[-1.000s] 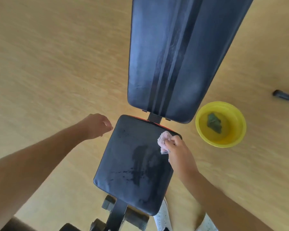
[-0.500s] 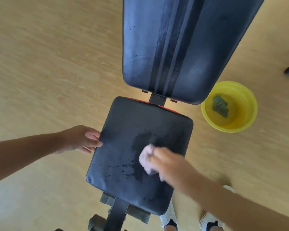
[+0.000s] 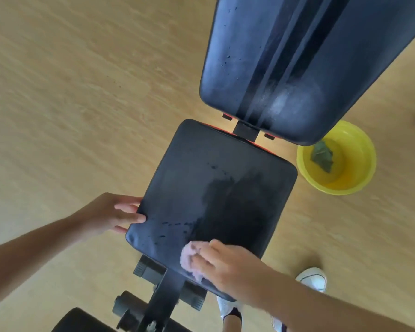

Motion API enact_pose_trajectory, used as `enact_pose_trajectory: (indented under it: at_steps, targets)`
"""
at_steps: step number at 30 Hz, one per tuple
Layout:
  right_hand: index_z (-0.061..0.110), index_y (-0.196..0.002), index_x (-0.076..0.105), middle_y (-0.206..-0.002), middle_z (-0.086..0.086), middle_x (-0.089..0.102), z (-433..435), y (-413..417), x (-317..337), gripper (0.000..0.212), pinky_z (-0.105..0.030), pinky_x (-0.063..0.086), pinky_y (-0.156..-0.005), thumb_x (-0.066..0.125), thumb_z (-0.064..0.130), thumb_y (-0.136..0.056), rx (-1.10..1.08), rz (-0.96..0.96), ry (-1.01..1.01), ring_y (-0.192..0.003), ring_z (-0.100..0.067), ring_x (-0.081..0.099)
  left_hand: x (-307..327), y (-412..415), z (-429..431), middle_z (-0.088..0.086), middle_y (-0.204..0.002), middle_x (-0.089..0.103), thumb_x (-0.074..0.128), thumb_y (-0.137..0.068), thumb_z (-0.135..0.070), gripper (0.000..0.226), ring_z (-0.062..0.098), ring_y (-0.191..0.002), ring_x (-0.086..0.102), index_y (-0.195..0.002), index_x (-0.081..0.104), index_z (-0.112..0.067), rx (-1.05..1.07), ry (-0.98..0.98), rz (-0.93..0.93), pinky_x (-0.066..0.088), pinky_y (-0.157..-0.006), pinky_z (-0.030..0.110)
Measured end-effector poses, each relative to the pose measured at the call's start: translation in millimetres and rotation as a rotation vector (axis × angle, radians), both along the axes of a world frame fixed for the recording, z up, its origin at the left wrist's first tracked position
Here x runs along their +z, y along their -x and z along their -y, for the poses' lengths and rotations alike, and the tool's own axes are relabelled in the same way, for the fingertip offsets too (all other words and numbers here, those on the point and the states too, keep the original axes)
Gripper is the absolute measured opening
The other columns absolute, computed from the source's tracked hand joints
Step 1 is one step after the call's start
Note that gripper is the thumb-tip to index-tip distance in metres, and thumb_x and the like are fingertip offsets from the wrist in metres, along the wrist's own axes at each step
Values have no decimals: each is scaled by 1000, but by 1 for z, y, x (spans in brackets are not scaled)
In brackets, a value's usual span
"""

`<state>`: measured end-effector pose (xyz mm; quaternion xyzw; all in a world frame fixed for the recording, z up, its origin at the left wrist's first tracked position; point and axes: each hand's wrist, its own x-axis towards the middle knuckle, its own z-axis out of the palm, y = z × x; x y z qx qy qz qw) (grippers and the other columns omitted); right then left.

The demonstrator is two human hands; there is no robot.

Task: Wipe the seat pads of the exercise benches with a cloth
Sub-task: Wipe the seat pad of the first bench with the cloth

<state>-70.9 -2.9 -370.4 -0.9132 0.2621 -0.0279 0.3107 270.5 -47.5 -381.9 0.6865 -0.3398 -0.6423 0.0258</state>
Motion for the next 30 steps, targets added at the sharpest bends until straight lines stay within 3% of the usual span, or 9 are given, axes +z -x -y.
enact_pose_trajectory:
  at_steps: [3, 7, 12, 16, 18, 22, 24, 26, 30]
  targets:
    - [26, -122, 61, -110, 3, 60, 84, 16, -14, 30, -38, 55, -69, 42, 27, -99, -415, -35, 142, -94, -24, 66, -2, 4, -8, -21, -98, 78, 84, -80, -24, 34, 3, -90, 76, -100, 78, -50, 69, 30, 6, 64, -64, 27]
    - [21, -119, 69, -108, -2, 50, 126, 13, -19, 38, -46, 60, -68, 62, -2, -90, -1016, -61, 46, -87, -28, 70, -5, 13, -20, -16, -93, 80, 84, -79, -16, 31, 5, -83, 77, -95, 81, -42, 207, 86, 56, 63, -58, 28]
    - [26, -120, 62, -109, 5, 58, 12, -33, -20, 24, -30, 55, -73, 51, 19, -100, -324, -10, -29, -91, -15, 60, -5, 17, -25, -7, -92, 81, 89, -73, -13, 29, 10, -84, 78, -90, 80, -35, 322, 111, 110, 64, -59, 32]
    - [18, -113, 63, -115, -2, 60, 27, -22, 0, 32, -24, 51, -49, 44, 6, -90, 242, 14, 108, -78, -14, 55, -5, 19, -28, -16, -87, 81, 90, -72, -16, 28, 8, -79, 78, -79, 81, -42, 346, 114, 112, 64, -59, 32]
    - [21, -109, 63, -111, 0, 60, 81, -16, 0, 36, -24, 47, -47, 45, 3, -83, 159, -28, 212, -74, -15, 55, -4, 20, -28, -20, -88, 80, 90, -72, -19, 31, 5, -79, 77, -79, 80, -47, 341, 120, 115, 65, -61, 34]
    - [10, -102, 74, -96, -6, 58, 164, -7, -6, 21, -9, 27, -53, 67, -2, -86, -709, -110, 197, -70, -13, 49, -4, 22, -29, -24, -87, 79, 89, -72, -22, 30, 4, -78, 77, -87, 80, -46, 370, 113, 139, 66, -64, 35]
    - [9, -93, 75, -98, -6, 61, 152, -21, -7, 15, -2, 36, -58, 70, -3, -86, -926, -24, 152, -71, -5, 54, -3, 26, -27, -25, -83, 79, 89, -72, -18, 32, 1, -73, 76, -78, 80, -48, 392, 109, 143, 64, -57, 29]
    - [18, -97, 71, -107, 2, 62, 105, -38, -14, 15, -8, 48, -63, 63, 6, -93, -748, -8, 80, -77, -8, 66, -3, 28, -26, -23, -81, 79, 88, -72, -14, 35, -2, -69, 75, -72, 80, -49, 415, 109, 150, 62, -53, 25]
    - [17, -108, 70, -106, 1, 64, 5, -35, -6, 22, -22, 55, -62, 59, 14, -89, 39, -5, -17, -82, -14, 61, -2, 29, -26, -26, -74, 77, 90, -71, -12, 38, 1, -69, 75, -63, 79, -48, 456, 78, 142, 59, -48, 21]
